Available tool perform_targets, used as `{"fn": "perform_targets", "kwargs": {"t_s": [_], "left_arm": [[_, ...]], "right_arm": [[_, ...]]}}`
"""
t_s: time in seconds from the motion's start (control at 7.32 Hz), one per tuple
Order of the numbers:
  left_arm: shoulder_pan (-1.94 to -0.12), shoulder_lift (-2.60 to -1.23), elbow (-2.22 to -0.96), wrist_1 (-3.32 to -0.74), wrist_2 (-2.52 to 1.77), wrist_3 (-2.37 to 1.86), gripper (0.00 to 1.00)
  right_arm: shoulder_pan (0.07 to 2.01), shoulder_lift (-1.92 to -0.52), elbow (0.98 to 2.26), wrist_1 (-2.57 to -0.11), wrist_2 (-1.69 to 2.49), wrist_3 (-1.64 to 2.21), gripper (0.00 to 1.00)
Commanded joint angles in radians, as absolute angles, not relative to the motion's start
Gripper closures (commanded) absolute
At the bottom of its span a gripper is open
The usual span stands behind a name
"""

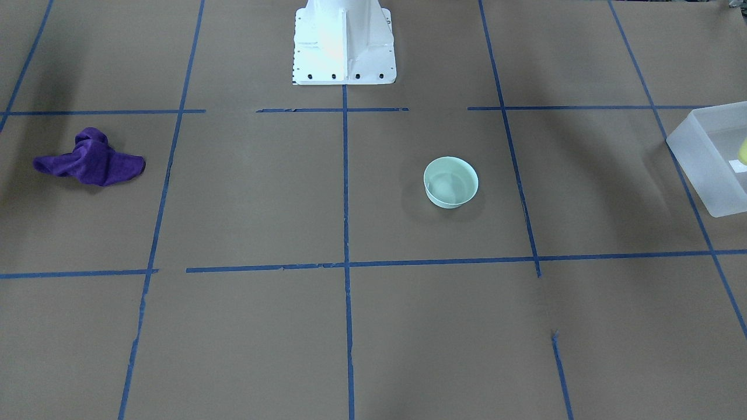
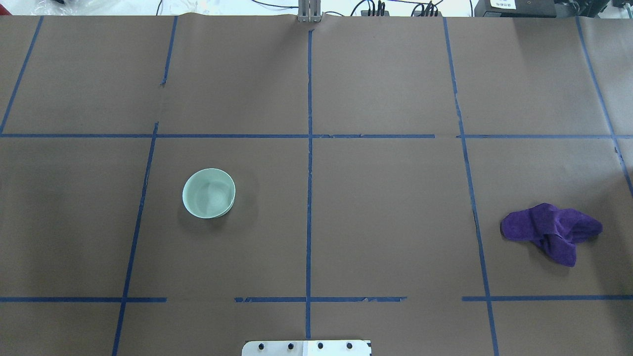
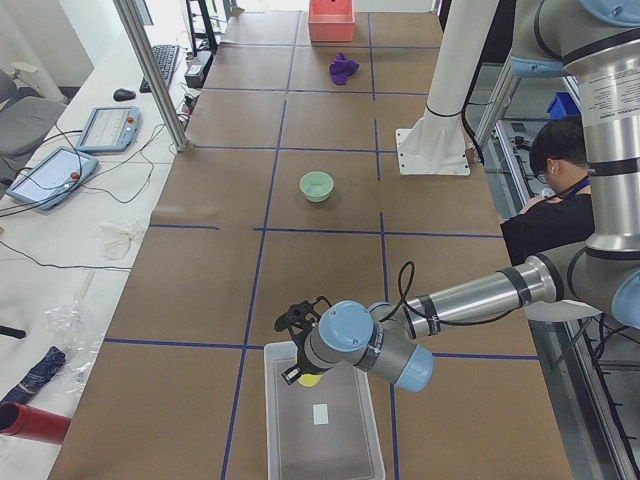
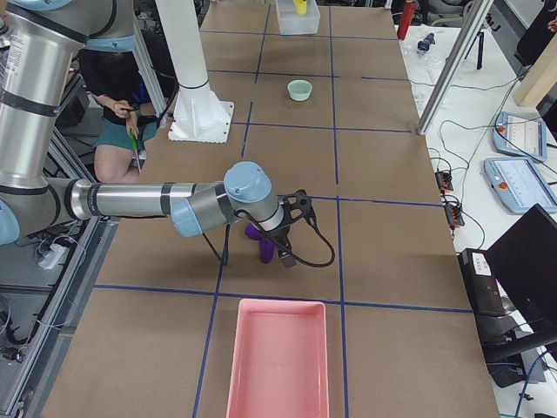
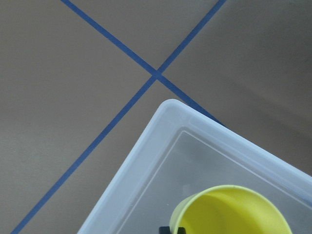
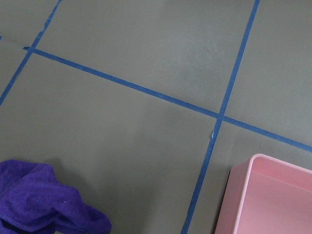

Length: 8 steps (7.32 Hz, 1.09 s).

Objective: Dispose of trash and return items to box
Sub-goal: 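Place the yellow cup into the clear bin with the left gripper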

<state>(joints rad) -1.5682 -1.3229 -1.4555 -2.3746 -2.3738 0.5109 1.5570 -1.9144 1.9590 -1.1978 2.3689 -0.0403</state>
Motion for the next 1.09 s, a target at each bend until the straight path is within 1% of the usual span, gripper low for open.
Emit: {"fn": "perform_targets", "kwargs": {"t_s": [0.0, 0.14, 0.27, 0.68, 0.82, 0.96], "left_arm": [[-1.487, -1.318, -1.45, -2.384, -2.401, 0.41, 1.0], [-1.467, -1.315, -1.422, -2.384, -2.399, 0.41, 1.0], [-1.463, -1.307, -1.417, -2.385, -2.401, 0.413, 0.95], [-1.443, -1.302, -1.417, -2.414, -2.401, 0.413, 0.3], [-1.443, -1.302, -1.419, -2.46, -2.399, 0.411, 0.0], [-1.447, -1.305, -1.455, -2.459, -2.396, 0.402, 0.0]], "right_arm": [[1.557, -1.914, 1.959, -1.197, 2.37, -0.038, 0.0], [1.557, -1.914, 1.959, -1.197, 2.368, -0.038, 0.0], [1.557, -1.914, 1.959, -1.197, 2.368, -0.04, 0.0], [1.557, -1.914, 1.957, -1.197, 2.368, -0.038, 0.0], [1.557, -1.914, 1.957, -1.198, 2.37, -0.038, 0.0], [1.557, -1.914, 1.959, -1.2, 2.372, -0.035, 0.0]]}}
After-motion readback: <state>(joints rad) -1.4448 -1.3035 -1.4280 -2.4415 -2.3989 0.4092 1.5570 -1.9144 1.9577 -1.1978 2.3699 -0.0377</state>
